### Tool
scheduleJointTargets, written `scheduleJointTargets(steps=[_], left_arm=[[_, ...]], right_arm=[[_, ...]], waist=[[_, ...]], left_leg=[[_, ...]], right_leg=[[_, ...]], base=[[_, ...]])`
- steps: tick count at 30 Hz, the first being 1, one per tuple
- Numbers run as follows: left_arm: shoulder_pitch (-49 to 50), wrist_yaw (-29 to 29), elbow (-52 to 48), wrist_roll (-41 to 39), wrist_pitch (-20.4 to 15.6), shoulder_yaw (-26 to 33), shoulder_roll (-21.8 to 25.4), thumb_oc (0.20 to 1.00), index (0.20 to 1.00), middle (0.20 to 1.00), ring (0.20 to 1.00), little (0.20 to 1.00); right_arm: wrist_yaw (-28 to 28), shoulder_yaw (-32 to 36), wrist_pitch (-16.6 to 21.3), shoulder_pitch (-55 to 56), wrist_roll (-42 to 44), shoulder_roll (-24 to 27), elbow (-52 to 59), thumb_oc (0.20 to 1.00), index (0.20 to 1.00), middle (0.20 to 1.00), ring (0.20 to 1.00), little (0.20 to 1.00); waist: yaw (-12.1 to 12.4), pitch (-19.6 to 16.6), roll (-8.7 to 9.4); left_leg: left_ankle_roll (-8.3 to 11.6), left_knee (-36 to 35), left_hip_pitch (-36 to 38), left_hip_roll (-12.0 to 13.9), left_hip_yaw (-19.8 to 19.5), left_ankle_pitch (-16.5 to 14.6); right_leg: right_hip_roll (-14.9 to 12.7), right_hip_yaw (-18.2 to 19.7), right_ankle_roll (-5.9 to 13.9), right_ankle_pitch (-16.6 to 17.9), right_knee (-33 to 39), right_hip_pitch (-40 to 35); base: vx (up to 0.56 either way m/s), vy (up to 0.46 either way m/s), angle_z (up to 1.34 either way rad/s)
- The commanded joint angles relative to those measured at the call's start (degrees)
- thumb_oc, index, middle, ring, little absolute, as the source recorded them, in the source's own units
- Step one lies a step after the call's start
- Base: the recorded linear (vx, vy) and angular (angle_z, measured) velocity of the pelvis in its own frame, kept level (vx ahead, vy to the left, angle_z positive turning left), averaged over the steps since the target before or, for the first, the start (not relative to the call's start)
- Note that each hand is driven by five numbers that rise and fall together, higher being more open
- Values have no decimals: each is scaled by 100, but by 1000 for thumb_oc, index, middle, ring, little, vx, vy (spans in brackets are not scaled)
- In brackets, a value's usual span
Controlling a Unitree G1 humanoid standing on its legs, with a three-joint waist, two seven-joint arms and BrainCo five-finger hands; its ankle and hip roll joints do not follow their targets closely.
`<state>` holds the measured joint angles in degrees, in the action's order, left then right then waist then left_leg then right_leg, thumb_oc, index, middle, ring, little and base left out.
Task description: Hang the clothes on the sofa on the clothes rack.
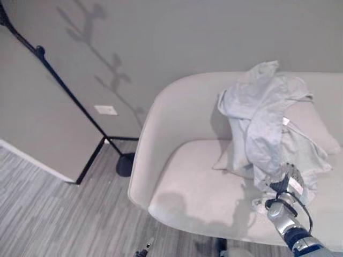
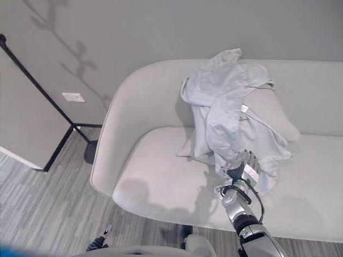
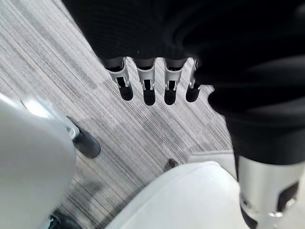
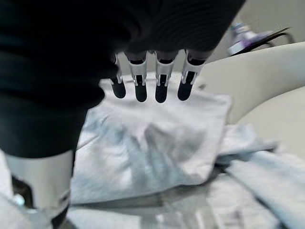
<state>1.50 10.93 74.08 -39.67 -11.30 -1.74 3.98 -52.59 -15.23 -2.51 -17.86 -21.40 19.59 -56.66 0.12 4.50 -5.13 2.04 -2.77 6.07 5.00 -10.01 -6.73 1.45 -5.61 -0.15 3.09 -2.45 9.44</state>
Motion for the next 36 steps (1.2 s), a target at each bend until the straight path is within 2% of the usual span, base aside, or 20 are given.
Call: scheduleJointTargets(steps=[1, 7, 11, 16, 17, 18, 19, 22, 30, 34, 36], left_arm=[[-267, -5, 160, 219, -253, 140, 294, 1000, 1000, 1000, 1000, 1000], [-388, -73, 189, 213, -256, 51, 365, 1000, 1000, 1000, 1000, 1000], [-499, -169, 157, 105, -225, -193, 366, 1000, 1000, 1000, 1000, 1000], [-511, -228, 114, 35, -213, -330, 353, 1000, 1000, 1000, 1000, 1000], [-515, -233, 105, 17, -202, -353, 335, 1000, 1000, 1000, 1000, 1000], [-528, -221, 99, 14, -206, -368, 330, 1000, 1000, 1000, 1000, 1000], [-530, -226, 86, -19, -211, -400, 315, 1000, 1000, 1000, 1000, 1000], [-513, -211, 59, -42, -210, -448, 310, 1000, 1000, 1000, 1000, 1000], [-455, -39, 167, 129, -134, -378, 340, 1000, 1000, 1000, 1000, 1000], [-342, 69, 261, 128, -86, -191, 368, 1000, 1000, 1000, 1000, 1000], [-267, 100, 244, 107, -71, -120, 354, 1000, 1000, 1000, 1000, 1000]], right_arm=[[-193, -311, -14, -482, -251, -20, -427, 1000, 1000, 1000, 1000, 1000], [71, -594, -160, -949, -115, 29, -1531, 1000, 1000, 1000, 1000, 1000], [503, -923, -431, -1403, 6, 176, -2437, 1000, 1000, 1000, 1000, 1000], [672, -1010, -611, -1607, -6, 342, -2635, 1000, 1000, 1000, 1000, 1000], [710, -1045, -667, -1642, -41, 382, -2658, 736, 736, 736, 736, 736], [754, -1098, -694, -1659, -69, 373, -2718, 200, 200, 200, 200, 200], [958, -1168, -738, -1716, -97, 390, -2800, 200, 200, 200, 200, 200], [1022, -1107, -717, -1782, 55, 437, -2806, 200, 200, 200, 200, 200], [687, -702, -425, -1582, 666, 615, -2364, 200, 200, 200, 200, 200], [508, -317, -162, -1435, 1101, 783, -1456, 200, 200, 200, 200, 200], [432, -114, -79, -1329, 1206, 912, -537, 200, 200, 200, 200, 200]], waist=[[90, 18, 444], [280, 67, 433], [462, 179, 374], [516, 262, 322], [516, 286, 307], [518, 297, 304], [510, 313, 305], [488, 319, 306], [263, 288, 450], [114, 192, 593], [68, 165, 622]], left_leg=[[-6, -223, 66, -231, -188, 110], [44, -223, -174, -246, -396, 220], [74, -223, -470, -290, -606, 375], [83, -223, -589, -320, -683, 449], [90, -223, -619, -327, -685, 468], [92, -223, -637, -329, -678, 479], [97, -223, -656, -327, -668, 490], [100, -223, -648, -321, -653, 494], [89, -223, -433, -294, -503, 396], [47, -223, -250, -295, -302, 268], [10, -223, -178, -316, -210, 212]], right_leg=[[-553, 106, 553, -246, -44, -519], [-609, -71, 544, -267, -72, -411], [-647, -232, 520, -293, -201, -176], [-656, -282, 510, -303, -259, -68], [-656, -284, 507, -305, -269, -33], [-658, -290, 506, -306, -263, -24], [-661, -299, 507, -295, -251, -27], [-659, -295, 506, -297, -239, -52], [-639, -196, 519, -263, -143, -289], [-627, 2, 555, -173, -45, -407], [-611, 117, 572, -133, -26, -424]], base=[[27, -36, 20], [3, -33, 24], [-37, -45, 24], [-3, -12, 5], [-35, -16, 0], [0, 0, 0], [0, 0, 0], [-4, -5, 6], [-6, 24, -3], [-15, 56, -22], [-43, 70, -49]])
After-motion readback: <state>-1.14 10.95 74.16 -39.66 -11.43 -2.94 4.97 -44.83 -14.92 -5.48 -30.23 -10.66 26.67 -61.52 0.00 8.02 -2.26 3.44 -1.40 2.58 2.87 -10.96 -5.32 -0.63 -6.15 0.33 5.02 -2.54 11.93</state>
